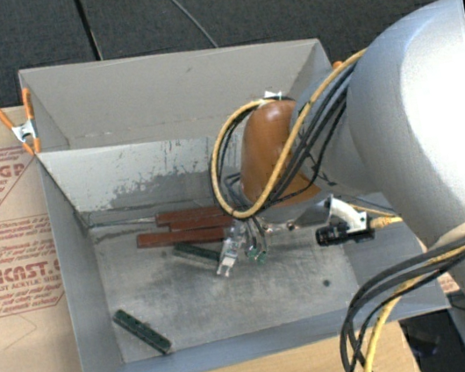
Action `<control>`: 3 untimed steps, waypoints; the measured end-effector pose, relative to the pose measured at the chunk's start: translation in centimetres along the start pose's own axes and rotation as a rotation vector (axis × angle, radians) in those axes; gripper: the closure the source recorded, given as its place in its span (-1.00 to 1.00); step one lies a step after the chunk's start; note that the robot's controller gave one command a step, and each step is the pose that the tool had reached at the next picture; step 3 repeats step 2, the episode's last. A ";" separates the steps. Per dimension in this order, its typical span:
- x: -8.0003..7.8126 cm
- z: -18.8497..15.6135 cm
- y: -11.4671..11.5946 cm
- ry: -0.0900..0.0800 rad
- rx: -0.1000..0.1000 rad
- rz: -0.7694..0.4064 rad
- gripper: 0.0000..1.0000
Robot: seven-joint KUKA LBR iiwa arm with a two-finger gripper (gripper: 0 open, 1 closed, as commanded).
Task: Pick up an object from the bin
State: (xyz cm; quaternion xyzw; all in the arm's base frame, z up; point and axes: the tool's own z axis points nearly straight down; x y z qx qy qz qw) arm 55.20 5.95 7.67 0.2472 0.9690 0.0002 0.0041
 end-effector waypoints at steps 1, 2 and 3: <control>0.0 0.0 0.0 0.000 0.000 0.000 1.00; 0.8 -14.6 -2.8 0.006 0.002 0.005 1.00; 0.8 -14.6 -2.8 0.006 0.002 0.005 1.00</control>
Offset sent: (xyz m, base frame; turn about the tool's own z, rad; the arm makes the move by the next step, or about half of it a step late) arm -0.0223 -0.0215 0.1459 0.0064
